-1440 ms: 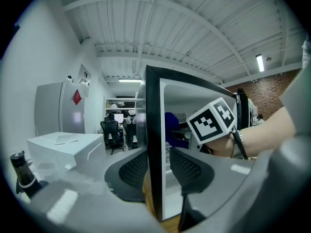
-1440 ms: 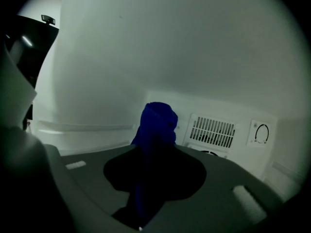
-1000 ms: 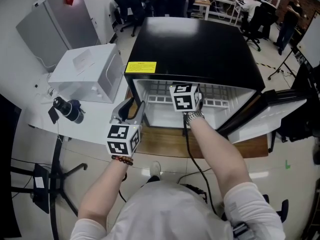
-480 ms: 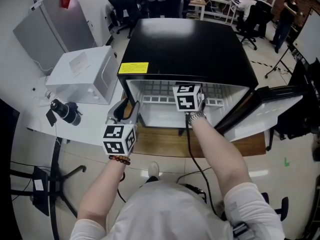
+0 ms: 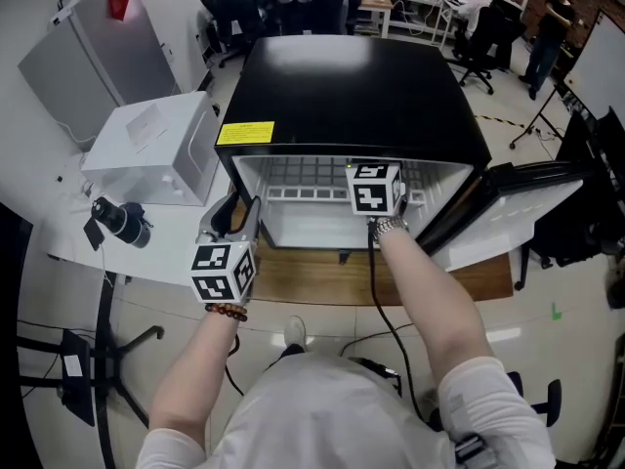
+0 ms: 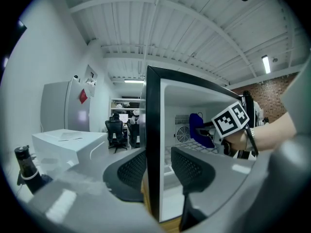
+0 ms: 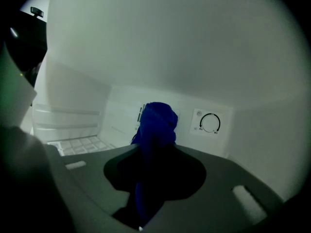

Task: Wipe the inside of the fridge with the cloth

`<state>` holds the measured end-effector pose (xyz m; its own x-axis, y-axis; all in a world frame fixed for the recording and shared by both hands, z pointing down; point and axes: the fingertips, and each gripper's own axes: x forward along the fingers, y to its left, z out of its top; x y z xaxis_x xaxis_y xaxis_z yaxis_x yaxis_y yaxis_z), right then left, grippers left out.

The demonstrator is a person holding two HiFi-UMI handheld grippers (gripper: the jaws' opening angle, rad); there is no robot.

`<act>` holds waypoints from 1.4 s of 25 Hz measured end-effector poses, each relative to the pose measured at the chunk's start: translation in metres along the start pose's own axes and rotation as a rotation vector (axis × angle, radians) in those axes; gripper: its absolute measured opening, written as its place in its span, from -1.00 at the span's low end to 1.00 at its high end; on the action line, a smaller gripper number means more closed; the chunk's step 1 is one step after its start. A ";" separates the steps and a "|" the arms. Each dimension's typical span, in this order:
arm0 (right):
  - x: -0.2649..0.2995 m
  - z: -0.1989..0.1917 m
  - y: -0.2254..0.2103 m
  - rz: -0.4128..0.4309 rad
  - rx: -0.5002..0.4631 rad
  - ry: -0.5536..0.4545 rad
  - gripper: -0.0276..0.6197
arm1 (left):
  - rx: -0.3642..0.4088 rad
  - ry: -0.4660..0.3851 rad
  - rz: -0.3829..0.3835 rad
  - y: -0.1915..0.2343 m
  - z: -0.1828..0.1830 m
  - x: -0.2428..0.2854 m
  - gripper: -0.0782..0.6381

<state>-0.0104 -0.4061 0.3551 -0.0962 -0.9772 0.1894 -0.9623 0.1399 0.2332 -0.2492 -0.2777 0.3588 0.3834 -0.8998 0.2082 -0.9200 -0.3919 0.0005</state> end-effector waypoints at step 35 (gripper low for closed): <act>-0.014 0.020 0.046 0.176 0.016 -0.060 -0.62 | -0.026 0.016 0.027 -0.002 0.001 0.002 -0.30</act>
<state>-0.0586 -0.3892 0.3443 -0.2779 -0.9457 0.1688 -0.9332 0.3075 0.1858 -0.2465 -0.2793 0.3582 0.3572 -0.9068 0.2237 -0.9319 -0.3621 0.0199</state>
